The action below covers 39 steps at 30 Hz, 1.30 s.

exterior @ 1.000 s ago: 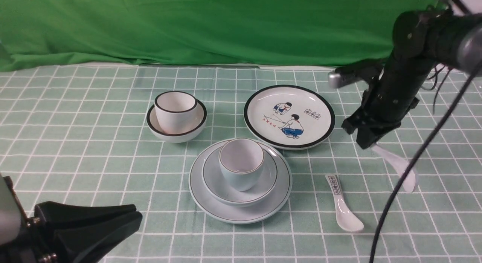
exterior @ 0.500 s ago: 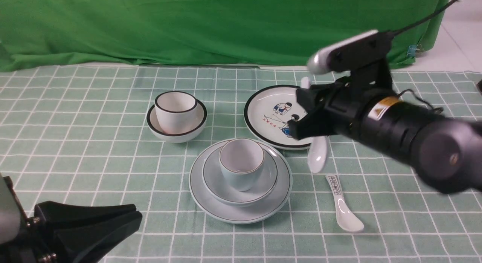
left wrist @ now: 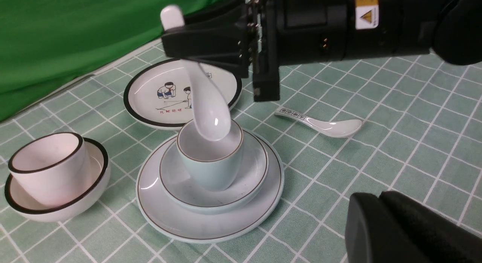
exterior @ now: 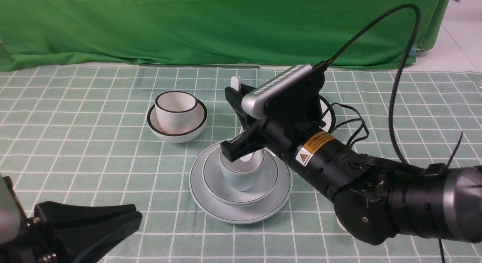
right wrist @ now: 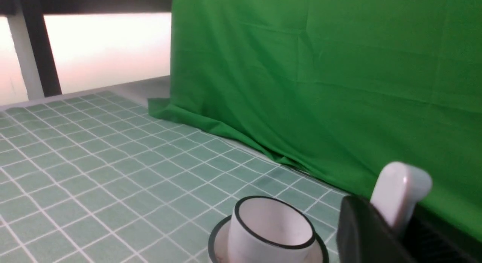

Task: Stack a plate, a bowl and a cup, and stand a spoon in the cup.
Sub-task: Use the right arm to put the blue soup spoon into the blue teacup in the middle

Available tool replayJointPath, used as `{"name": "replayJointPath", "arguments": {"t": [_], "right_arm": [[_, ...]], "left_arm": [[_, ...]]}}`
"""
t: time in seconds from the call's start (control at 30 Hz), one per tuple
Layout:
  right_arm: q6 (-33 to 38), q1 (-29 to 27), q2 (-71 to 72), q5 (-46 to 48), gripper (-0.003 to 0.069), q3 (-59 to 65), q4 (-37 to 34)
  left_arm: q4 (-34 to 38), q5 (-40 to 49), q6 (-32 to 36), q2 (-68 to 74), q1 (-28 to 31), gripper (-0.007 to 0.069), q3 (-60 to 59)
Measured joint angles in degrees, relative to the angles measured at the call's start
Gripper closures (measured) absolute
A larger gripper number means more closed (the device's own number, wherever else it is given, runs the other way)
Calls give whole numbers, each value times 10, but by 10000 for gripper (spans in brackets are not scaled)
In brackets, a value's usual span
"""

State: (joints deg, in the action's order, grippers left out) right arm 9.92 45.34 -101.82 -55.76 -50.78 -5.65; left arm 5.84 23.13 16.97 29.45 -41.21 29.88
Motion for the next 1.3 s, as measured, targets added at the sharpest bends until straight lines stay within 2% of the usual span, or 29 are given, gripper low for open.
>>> {"name": "replayJointPath", "arguments": {"t": [0.53,0.63,0.77,0.83,0.93,1.2,1.3], "right_arm": [[-19,-29,-86,0,570,-37,18],[-26,-29,-91,0,532,-37,19],[-43,-29,-92,3,384,-37,19],[-49,-29,-92,9,335,-37,19],[-51,-29,-92,20,318,-37,19],[-52,-18,-9,134,312,-37,19],[-52,-13,70,234,312,-37,19]], "left_arm": [[0,-1,2,0,0,615,0],[0,-1,2,0,0,615,0],[0,-1,2,0,0,615,0],[0,-1,2,0,0,615,0],[0,-1,2,0,0,615,0],[0,-10,2,0,0,615,0],[0,-32,2,0,0,615,0]]}}
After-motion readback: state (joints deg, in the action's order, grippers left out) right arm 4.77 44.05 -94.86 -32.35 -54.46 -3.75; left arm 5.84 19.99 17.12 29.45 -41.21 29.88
